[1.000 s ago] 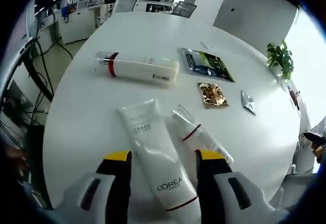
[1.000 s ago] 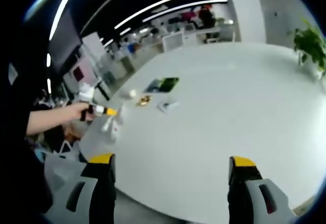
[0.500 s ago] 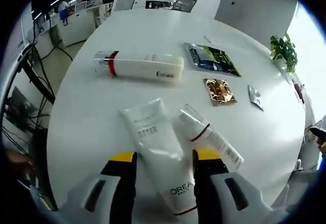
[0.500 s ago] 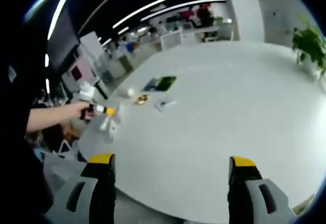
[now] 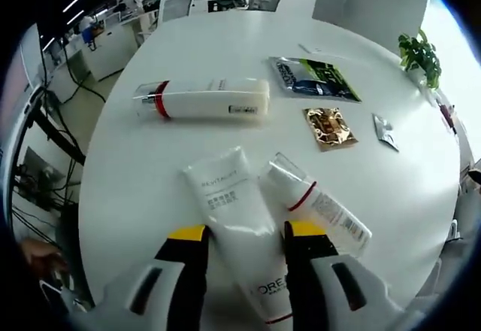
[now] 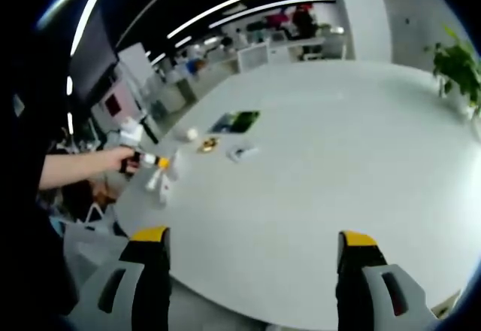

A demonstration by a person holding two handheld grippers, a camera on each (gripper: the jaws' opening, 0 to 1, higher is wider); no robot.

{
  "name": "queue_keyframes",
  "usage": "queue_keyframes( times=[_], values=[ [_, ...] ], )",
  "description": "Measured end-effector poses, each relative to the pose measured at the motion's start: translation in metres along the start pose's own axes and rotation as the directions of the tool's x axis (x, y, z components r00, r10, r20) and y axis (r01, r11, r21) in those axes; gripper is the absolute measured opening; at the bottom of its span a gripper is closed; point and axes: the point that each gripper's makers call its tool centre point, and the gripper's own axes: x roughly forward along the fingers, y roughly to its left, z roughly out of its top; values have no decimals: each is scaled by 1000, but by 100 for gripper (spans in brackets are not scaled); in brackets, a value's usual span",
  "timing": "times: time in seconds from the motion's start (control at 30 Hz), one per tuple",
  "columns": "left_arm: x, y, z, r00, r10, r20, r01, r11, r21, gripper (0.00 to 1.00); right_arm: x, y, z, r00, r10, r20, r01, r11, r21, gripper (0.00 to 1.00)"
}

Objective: Arrange the skincare products in the storage area until every visible bottle or jar stands upright without overlapping.

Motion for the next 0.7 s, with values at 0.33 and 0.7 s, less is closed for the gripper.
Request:
queue_keyframes(
  times=[0.33,0.7],
  values=[
    [-1,-2,-2,1000,5,-14,-5,1000,-6,34,0,-1,0,1000,2,-5,-2,1000,-2,94],
    [-2,1,-3,1000,3,-13,-4,994,-110,31,-2,0,-2,1000,0,-7,0,1000,-1,94]
  ],
)
